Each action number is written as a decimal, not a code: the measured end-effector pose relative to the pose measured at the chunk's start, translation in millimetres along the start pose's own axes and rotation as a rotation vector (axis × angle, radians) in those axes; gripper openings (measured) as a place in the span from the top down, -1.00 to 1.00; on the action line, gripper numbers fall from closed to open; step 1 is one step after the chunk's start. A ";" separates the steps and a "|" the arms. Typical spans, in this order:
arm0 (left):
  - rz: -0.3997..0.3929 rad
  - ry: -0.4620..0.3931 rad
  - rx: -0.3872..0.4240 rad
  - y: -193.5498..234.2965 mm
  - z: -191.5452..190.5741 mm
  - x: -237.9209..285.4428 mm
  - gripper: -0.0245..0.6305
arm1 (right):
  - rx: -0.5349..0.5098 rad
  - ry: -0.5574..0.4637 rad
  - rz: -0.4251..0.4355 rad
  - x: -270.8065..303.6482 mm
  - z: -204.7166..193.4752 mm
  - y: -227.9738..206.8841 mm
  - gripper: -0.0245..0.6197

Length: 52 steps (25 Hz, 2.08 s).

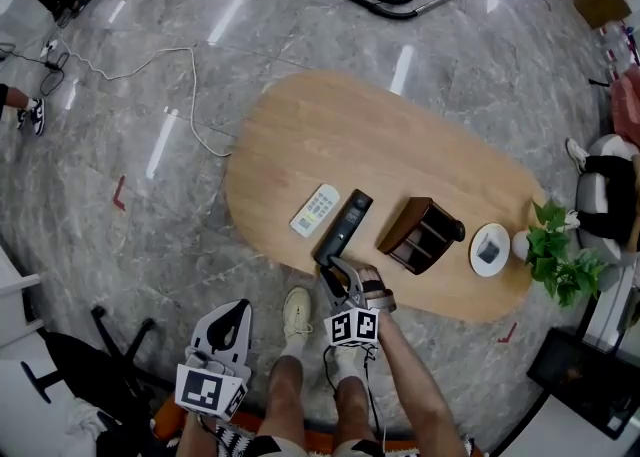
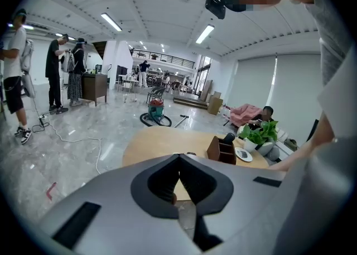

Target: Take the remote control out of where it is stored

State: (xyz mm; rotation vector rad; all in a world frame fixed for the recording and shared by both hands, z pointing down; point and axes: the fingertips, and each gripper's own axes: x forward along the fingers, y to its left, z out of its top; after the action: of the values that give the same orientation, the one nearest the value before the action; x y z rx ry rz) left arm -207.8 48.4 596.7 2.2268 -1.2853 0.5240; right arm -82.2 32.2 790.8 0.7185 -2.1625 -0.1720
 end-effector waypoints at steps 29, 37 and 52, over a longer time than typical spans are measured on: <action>0.016 -0.037 -0.001 -7.9 28.4 -3.3 0.91 | 0.172 -0.014 -0.044 -23.0 14.7 -32.1 0.50; 0.002 -0.081 0.088 -34.5 74.7 -6.7 0.91 | 0.353 -0.102 -0.048 -75.5 57.3 -74.3 0.50; -0.020 -0.173 0.101 -68.9 143.0 -40.8 0.91 | 0.578 -0.221 -0.209 -177.5 117.2 -152.1 0.85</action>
State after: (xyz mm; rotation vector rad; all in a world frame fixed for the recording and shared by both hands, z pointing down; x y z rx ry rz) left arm -156.3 18.9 443.9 2.4108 -1.3473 0.4031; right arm -17.0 -10.1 541.1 1.3042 -2.3628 0.2942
